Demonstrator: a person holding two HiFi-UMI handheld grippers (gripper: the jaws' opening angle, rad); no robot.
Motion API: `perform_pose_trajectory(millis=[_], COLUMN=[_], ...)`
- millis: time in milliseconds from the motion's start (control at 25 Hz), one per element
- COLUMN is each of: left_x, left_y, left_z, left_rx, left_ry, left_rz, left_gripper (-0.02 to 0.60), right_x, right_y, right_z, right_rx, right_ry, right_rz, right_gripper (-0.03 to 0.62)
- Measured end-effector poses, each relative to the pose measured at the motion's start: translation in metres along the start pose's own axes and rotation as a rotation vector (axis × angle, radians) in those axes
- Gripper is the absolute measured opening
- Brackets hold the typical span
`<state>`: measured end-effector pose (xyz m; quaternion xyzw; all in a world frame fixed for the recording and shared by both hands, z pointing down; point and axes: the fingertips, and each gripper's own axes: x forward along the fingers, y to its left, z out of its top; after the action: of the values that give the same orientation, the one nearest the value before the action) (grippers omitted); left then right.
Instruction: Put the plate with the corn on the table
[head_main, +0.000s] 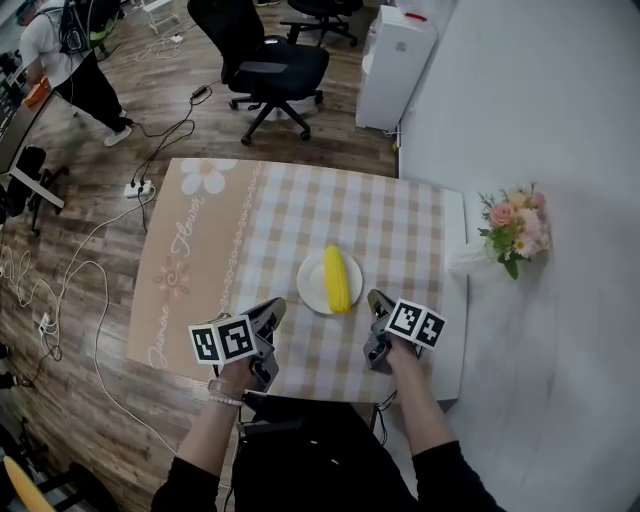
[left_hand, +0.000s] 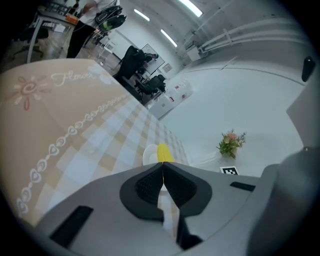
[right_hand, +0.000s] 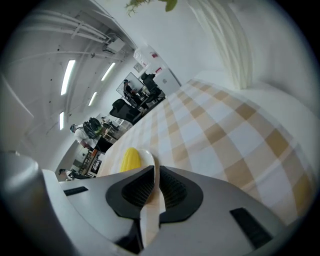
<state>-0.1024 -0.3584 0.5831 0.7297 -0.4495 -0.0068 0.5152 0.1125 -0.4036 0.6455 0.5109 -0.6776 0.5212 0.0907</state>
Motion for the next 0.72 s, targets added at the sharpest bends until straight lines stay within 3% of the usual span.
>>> perform_pose_trajectory(millis=[240,520,720], left_x=[-0.025,-0.05,-0.069], left_y=[-0.039,-0.101,-0.129], left_z=[0.029,0.048,0.057], left_rx=[0.197,0.482,0.693], left_ry=[-0.133,-0.212,-0.265], left_rz=[-0.018,-0.032,-0.003], left_gripper=[0.014,0.012,0.012], right_x=[-0.045,-0.096,-0.134], right_y=[0.035,0.093,0.132], right_z=[0.026,0.035,0.048], right_rx=[-0.293,-0.619,-0.734], right_ry=[-0.157,-0.26,-0.368], right_rz=[0.014,0.025,0.065], right_gripper=[0.049,0.044,0.044])
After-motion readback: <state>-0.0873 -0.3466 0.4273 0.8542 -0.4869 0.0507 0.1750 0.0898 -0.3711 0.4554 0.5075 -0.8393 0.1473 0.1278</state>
